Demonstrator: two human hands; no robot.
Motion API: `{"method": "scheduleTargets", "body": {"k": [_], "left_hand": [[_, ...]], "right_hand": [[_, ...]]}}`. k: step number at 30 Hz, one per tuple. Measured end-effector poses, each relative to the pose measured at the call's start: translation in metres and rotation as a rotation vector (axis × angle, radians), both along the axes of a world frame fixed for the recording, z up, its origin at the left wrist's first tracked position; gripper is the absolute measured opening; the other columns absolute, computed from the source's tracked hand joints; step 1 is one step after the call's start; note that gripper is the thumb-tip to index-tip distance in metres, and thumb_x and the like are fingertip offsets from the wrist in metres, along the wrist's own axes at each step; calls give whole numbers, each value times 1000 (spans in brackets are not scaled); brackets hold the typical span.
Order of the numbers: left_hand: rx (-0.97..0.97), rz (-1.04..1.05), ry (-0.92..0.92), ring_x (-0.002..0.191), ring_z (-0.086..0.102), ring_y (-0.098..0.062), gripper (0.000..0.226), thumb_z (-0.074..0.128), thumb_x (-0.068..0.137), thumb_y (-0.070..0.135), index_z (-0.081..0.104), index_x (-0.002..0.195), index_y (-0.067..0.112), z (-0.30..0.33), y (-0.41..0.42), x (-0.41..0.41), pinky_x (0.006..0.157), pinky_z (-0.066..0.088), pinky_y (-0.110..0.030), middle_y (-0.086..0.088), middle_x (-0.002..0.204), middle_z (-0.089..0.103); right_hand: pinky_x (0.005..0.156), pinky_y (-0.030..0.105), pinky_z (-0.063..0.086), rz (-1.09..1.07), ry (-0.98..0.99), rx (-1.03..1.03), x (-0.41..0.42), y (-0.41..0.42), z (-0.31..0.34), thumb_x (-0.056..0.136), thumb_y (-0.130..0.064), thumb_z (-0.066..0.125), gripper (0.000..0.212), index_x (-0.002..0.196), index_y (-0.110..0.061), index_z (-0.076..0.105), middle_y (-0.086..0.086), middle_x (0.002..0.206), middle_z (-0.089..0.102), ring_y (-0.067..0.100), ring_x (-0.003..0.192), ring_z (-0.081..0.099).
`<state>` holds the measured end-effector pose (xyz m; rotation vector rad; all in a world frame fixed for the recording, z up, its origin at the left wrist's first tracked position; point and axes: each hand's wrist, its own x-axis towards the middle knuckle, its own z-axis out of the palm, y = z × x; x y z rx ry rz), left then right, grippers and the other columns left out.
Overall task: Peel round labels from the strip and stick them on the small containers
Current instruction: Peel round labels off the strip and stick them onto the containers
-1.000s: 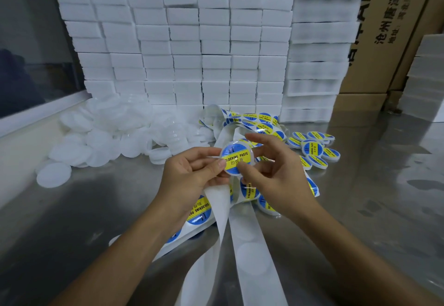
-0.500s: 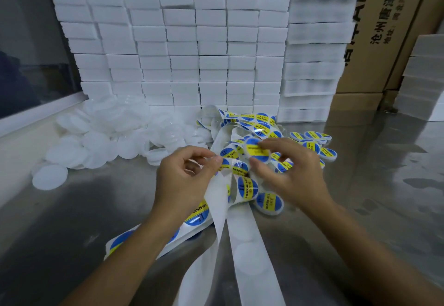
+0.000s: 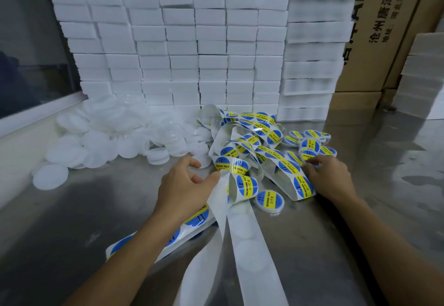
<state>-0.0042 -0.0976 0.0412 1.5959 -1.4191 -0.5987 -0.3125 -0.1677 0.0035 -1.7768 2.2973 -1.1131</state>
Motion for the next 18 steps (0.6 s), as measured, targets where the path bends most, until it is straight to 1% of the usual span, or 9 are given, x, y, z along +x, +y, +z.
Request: {"method": "scheduleTargets", "body": {"k": [3, 5, 6, 9, 10, 12, 14, 16, 18], "left_hand": [[46, 12, -33, 83, 61, -10, 40, 71, 73, 56, 54, 100, 32, 0, -1, 2, 71, 50, -31, 5, 86, 63], [89, -1, -3, 83, 61, -9, 40, 73, 73, 54, 53, 100, 32, 0, -1, 4, 64, 46, -27, 5, 87, 64], [105, -19, 54, 82, 62, -9, 39, 76, 73, 50, 54, 99, 31, 0, -1, 4, 62, 45, -25, 5, 87, 65], [97, -83, 272, 82, 68, -13, 34, 83, 72, 24, 60, 97, 25, -1, -1, 3, 64, 51, -26, 1, 91, 71], [72, -88, 315, 83, 68, -15, 32, 83, 72, 15, 62, 95, 22, 0, -1, 3, 67, 53, -27, 0, 91, 71], [-15, -99, 368, 82, 68, -16, 30, 82, 70, 2, 65, 89, 19, 2, 0, 2, 70, 54, -28, -1, 90, 71], [-101, -155, 403, 82, 68, -11, 33, 80, 68, -7, 66, 83, 18, 5, 1, 1, 71, 54, -24, 6, 87, 72], [-130, -273, 488, 91, 69, -5, 36, 78, 67, -13, 68, 83, 18, 7, 4, -2, 77, 57, -23, 13, 86, 73], [-133, -397, 571, 106, 65, 1, 40, 76, 67, -17, 70, 84, 19, 9, 7, -7, 76, 56, -20, 18, 98, 73]], "right_hand": [[79, 35, 46, 14, -11, 7, -1, -1, 0, 93, -17, 53, 28, 115, -17, 70, 10, 112, 71, 34, 102, 62], [75, 32, 44, 11, -39, -69, 1, 1, 2, 92, -15, 55, 25, 110, -15, 73, 9, 107, 73, 33, 97, 64], [76, 33, 46, 9, -35, -127, 3, 3, 5, 90, -15, 58, 22, 105, -15, 74, 8, 104, 73, 32, 95, 64], [80, 38, 48, 46, 32, -341, 13, 11, 16, 86, -10, 65, 14, 94, -10, 75, 9, 97, 73, 32, 93, 64], [79, 36, 48, 82, 43, -400, 20, 15, 21, 85, -8, 65, 13, 93, -10, 75, 9, 95, 74, 30, 91, 65], [73, 29, 48, 182, -20, -467, 39, 27, 32, 86, -8, 66, 11, 91, -12, 75, 2, 86, 73, 19, 80, 67], [64, 24, 50, 323, -140, -437, 63, 42, 41, 89, -13, 66, 11, 94, -19, 73, -6, 74, 71, 10, 67, 66], [57, 27, 54, 530, -356, -272, 92, 57, 49, 91, -19, 65, 13, 103, -25, 67, -1, 67, 70, 12, 57, 66], [51, 30, 53, 734, -604, -71, 117, 70, 52, 93, -22, 64, 21, 113, -26, 58, 5, 64, 70, 17, 51, 66]]}}
